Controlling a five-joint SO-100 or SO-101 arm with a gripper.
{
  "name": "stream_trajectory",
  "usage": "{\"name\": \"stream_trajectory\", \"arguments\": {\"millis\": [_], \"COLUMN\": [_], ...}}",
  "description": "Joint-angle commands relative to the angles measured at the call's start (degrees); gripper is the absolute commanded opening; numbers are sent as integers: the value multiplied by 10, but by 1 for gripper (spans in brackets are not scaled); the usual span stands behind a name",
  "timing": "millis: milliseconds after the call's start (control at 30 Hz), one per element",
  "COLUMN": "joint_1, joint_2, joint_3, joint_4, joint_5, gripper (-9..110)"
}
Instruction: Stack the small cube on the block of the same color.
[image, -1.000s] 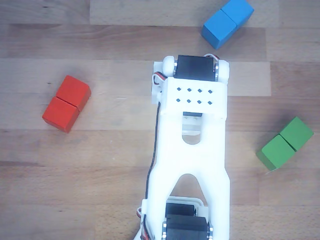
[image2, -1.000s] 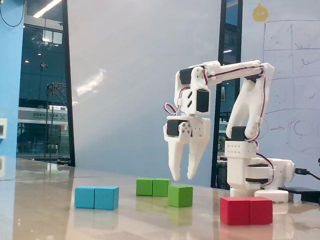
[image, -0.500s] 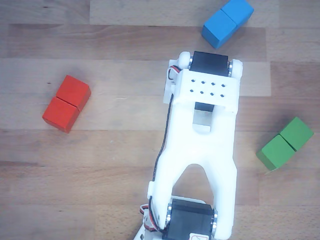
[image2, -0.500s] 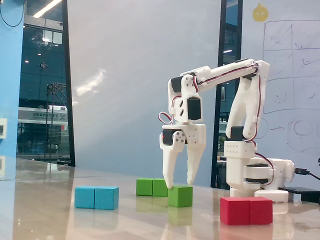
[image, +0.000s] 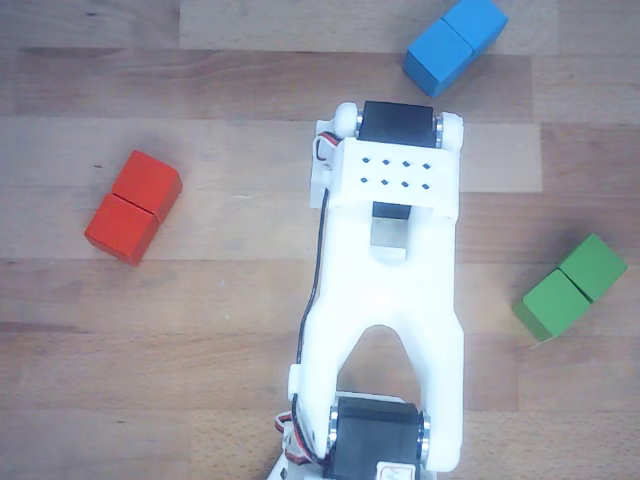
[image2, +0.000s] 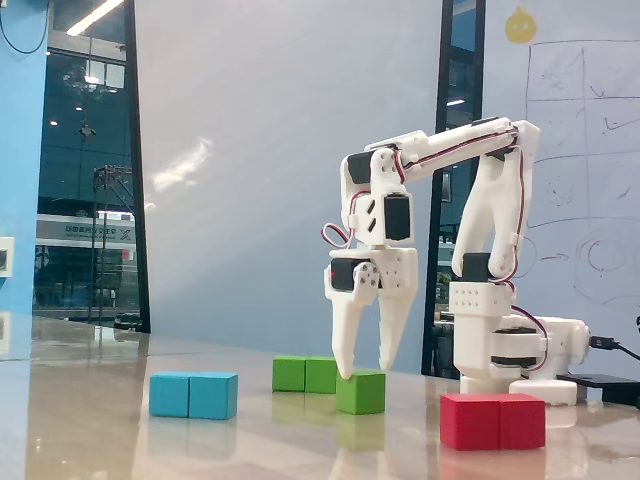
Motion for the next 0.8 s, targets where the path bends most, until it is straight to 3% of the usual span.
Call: {"name": "stream_trajectory", "arguments": {"millis": [0,767], "joint_1": [-5,0], "joint_2": [-12,-64], "joint_3": [-45,-49], "joint_4": [0,-1], "joint_5": [-3,-4], "gripper": [19,14]}}
